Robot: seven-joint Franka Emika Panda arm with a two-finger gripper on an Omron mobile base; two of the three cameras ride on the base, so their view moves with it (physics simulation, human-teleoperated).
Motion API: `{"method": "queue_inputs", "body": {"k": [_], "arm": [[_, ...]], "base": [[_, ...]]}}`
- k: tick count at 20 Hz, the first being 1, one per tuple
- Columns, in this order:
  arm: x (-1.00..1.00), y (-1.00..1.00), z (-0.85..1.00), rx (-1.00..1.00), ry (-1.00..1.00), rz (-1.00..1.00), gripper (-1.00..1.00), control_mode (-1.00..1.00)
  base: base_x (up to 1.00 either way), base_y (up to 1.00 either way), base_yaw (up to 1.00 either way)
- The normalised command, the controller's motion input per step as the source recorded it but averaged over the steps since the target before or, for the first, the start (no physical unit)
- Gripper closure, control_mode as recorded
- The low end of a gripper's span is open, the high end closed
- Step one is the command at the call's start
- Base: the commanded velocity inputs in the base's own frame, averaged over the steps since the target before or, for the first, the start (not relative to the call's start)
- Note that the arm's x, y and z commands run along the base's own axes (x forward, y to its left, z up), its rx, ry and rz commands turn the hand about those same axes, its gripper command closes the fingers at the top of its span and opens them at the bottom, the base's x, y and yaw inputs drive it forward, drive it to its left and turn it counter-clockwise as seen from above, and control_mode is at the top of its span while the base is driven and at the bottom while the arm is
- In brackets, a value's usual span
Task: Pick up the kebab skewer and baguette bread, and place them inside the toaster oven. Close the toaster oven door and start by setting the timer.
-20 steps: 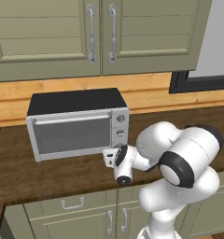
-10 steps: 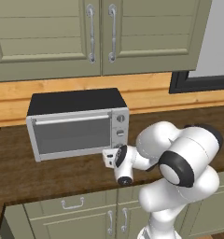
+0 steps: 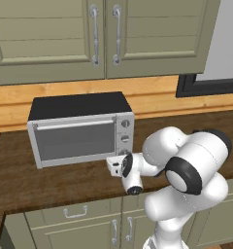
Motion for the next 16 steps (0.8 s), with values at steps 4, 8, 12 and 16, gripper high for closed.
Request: {"method": "queue_inputs", "body": {"k": [4, 8, 12, 16], "arm": [[0.07, 0.0, 0.0, 0.0, 0.0, 0.18, 1.0, -1.0], [0.11, 0.0, 0.0, -0.02, 0.0, 0.18, 1.0, -1.0], [0.08, 0.0, 0.0, -0.05, 0.0, 0.17, 1.0, -1.0], [0.07, 0.0, 0.01, -0.06, 0.0, 0.16, 1.0, -1.0]], "base": [[0.0, 0.0, 0.0], [0.0, 0.0, 0.0], [0.0, 0.0, 0.0], [0.0, 0.0, 0.0]]}}
